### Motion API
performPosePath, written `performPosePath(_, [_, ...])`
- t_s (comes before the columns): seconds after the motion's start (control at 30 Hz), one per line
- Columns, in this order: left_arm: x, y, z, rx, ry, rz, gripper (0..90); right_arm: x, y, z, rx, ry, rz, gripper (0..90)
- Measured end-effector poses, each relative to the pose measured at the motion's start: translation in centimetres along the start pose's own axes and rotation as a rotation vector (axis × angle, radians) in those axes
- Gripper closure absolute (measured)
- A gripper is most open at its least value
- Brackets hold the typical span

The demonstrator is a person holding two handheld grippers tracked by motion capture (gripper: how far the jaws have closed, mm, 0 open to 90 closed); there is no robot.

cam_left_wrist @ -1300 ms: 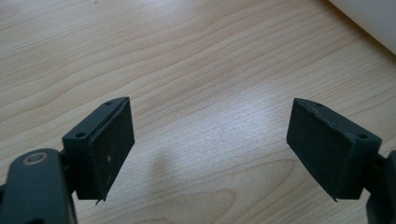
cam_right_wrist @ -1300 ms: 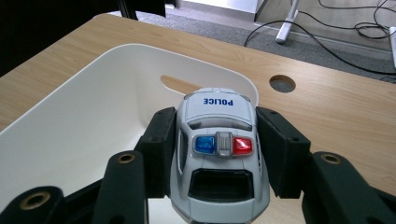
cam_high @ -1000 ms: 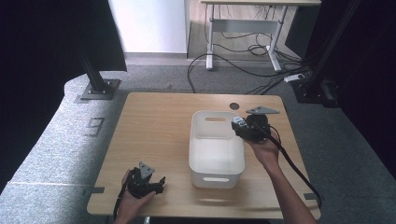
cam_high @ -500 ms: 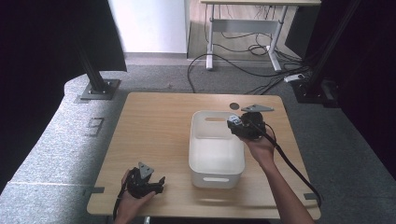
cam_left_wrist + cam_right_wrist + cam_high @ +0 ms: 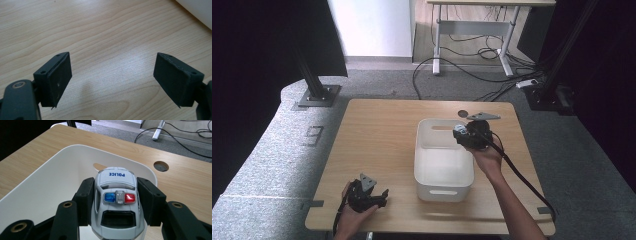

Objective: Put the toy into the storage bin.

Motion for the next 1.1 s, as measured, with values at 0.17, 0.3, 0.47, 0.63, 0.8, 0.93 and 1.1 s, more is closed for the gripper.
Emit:
performPosePath(0.17, [0.0, 0.0, -0.1, 0.002, 0.003, 0.001, 15.1, 0.2, -0.3, -0.3, -0.006, 0.000, -0.003, 50.2])
performPosePath(0.3, [0.0, 0.0, -0.2, 0.002, 0.003, 0.001, 15.1, 0.6, -0.5, -0.8, -0.010, 0.015, -0.008, 50.2])
performPosePath(0.47, [0.0, 0.0, -0.2, 0.002, 0.007, 0.001, 15.1, 0.8, -0.9, -0.7, -0.006, 0.003, -0.013, 50.2])
performPosePath(0.63, [0.0, 0.0, -0.2, 0.002, 0.006, 0.001, 15.1, 0.7, -1.5, -0.8, -0.003, -0.004, -0.023, 50.2])
performPosePath(0.8, [0.0, 0.0, -0.2, 0.003, 0.005, 0.000, 15.1, 0.7, -2.1, -1.0, -0.019, 0.006, -0.034, 50.2])
performPosePath(0.93, [0.0, 0.0, -0.3, 0.004, 0.007, 0.001, 15.1, 1.0, -2.5, -1.7, -0.025, 0.025, -0.040, 50.2])
performPosePath(1.1, [0.0, 0.0, -0.4, 0.004, 0.005, 0.002, 15.1, 0.9, -3.1, -2.0, -0.019, 0.021, -0.048, 50.2])
Point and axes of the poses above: each handheld gripper's, and its own axes: y roughly backward along the jaws, x roughly out of its top, z roughly to its right, the point moved 6 cm from there along -y, roughly forward along the jaws, and after that the axes turned 12 degrees about x, right-handed, at the moved point
